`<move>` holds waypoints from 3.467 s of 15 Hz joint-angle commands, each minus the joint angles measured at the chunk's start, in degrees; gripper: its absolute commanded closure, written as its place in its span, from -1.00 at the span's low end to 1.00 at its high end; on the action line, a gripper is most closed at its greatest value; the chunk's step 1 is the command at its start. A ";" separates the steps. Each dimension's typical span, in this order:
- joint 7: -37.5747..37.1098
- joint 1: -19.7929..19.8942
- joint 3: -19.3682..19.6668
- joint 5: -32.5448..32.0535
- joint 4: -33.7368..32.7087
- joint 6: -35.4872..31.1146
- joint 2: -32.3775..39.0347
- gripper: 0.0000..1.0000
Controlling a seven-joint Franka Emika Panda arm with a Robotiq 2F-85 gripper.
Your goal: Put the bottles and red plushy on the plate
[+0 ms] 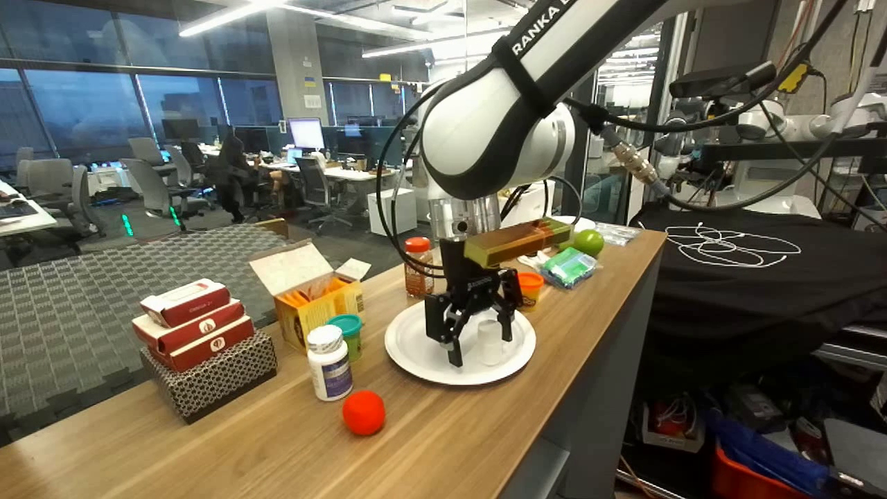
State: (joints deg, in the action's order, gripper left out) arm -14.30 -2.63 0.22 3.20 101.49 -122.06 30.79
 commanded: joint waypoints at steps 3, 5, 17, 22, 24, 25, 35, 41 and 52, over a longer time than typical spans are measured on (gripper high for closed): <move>-3.72 -1.95 1.03 -1.56 4.31 -5.51 -7.26 -1.00; -5.55 -2.72 1.41 -2.71 6.56 -7.85 -10.39 -1.00; -11.57 0.07 4.17 -6.21 16.22 -10.74 -18.14 -1.00; -11.22 0.18 3.80 -6.15 17.72 -11.20 -18.98 -1.00; -10.69 0.40 3.91 -6.15 17.04 -11.48 -18.29 -1.00; -9.82 0.85 4.24 -6.36 15.88 -11.57 -17.44 -1.00; 3.54 7.62 6.25 -4.67 5.37 -10.49 -11.41 -1.00; 13.96 10.08 4.18 1.39 3.88 -9.10 -8.74 -1.00; 13.80 9.69 5.00 -0.17 2.58 -7.81 -4.42 -0.50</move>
State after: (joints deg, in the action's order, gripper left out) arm -0.69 6.81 5.22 3.41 106.74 -131.68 25.08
